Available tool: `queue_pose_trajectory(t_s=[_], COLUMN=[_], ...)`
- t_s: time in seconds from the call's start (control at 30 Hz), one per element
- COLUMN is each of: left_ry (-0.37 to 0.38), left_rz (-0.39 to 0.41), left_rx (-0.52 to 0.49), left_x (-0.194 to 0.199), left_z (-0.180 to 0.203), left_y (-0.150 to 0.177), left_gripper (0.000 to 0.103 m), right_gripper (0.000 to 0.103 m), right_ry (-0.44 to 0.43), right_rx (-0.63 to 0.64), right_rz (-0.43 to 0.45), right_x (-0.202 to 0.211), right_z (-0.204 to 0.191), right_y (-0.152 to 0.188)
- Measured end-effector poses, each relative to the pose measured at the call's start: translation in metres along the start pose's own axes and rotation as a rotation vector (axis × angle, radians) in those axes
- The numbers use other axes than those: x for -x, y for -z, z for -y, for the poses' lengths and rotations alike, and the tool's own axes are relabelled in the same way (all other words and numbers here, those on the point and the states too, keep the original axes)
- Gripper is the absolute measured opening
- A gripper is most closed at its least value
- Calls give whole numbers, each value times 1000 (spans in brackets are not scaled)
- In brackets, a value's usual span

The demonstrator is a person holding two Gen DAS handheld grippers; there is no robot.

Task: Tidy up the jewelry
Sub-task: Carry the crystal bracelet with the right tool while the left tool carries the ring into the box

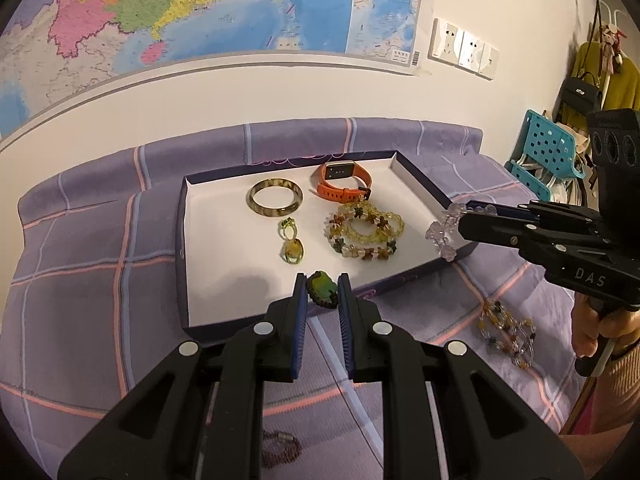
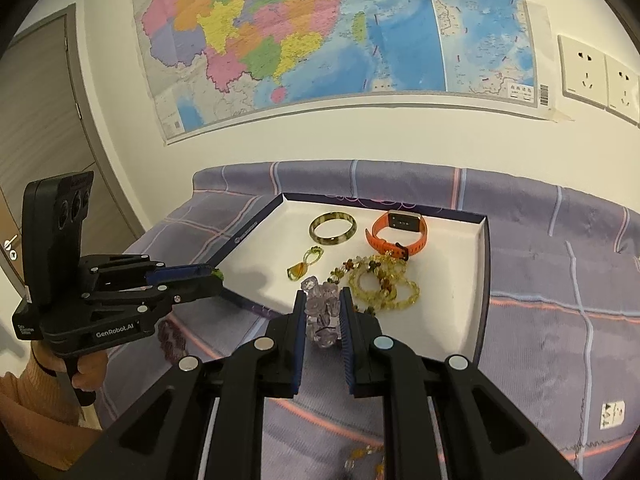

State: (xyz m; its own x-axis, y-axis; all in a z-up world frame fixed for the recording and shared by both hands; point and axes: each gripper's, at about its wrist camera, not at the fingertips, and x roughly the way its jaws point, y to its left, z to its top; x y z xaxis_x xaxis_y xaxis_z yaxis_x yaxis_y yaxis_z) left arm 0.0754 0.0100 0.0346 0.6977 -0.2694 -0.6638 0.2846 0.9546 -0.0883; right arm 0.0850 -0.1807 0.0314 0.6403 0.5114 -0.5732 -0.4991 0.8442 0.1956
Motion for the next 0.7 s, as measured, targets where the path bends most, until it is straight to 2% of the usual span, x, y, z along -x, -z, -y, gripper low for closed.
queue_pose_trajectory(t_s=[0.33,0.7], left_ry=[-6,-15], left_rz=[-18,-66], left_rx=[23,32], left_x=[-20,-51], left_z=[-5,-6], left_y=[-12,-19], left_gripper=[16,16], right_gripper=[14,14], right_ry=[5,20], right_rx=[-18,-34], right_rz=[-7,-63], right_x=[-23,-55], right_z=[8,16], right_y=[-15,-20])
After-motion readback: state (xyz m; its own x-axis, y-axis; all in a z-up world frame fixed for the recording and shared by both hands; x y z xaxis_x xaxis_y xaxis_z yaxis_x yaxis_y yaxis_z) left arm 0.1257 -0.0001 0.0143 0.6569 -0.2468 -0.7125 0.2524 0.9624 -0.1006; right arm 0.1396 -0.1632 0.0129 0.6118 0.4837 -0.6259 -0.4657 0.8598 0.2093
